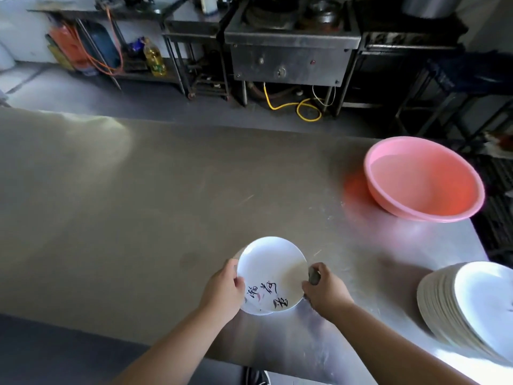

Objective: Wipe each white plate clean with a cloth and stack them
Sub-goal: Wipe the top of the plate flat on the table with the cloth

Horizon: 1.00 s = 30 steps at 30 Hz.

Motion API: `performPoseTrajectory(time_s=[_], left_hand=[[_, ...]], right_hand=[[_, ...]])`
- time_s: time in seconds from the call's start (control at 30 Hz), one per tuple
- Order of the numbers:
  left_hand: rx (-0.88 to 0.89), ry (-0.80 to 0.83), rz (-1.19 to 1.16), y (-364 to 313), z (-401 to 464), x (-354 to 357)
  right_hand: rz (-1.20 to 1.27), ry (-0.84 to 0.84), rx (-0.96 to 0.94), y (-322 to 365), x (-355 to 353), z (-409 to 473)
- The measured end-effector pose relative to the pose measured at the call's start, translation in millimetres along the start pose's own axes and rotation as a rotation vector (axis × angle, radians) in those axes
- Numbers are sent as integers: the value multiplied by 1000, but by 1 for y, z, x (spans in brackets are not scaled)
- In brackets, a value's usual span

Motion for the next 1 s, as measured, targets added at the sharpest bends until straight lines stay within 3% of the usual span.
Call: performPoseTrajectory(time_s=[0.2, 0.53, 0.9, 1.0], left_hand=[[79, 105, -39, -47, -17, 40], [115, 289, -106, -99, -66, 171], [112, 204, -90, -99, -70, 188], [250, 11, 106, -104, -78, 173]], right_hand=[[54, -122, 21, -41, -63, -17], [54, -152, 145, -152, -131, -50], [-98, -126, 43, -163, -140, -51], [-192, -234, -66, -150, -145, -55]])
Point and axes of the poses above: each hand's wrist, its own z-axis towards the middle knuckle, its own x-axis out of the palm, y = z × x, the point moved 9 cm from there along z, towards the middle knuckle, and after that the axes turned 5 degrees about z, right-handed, at the moved point
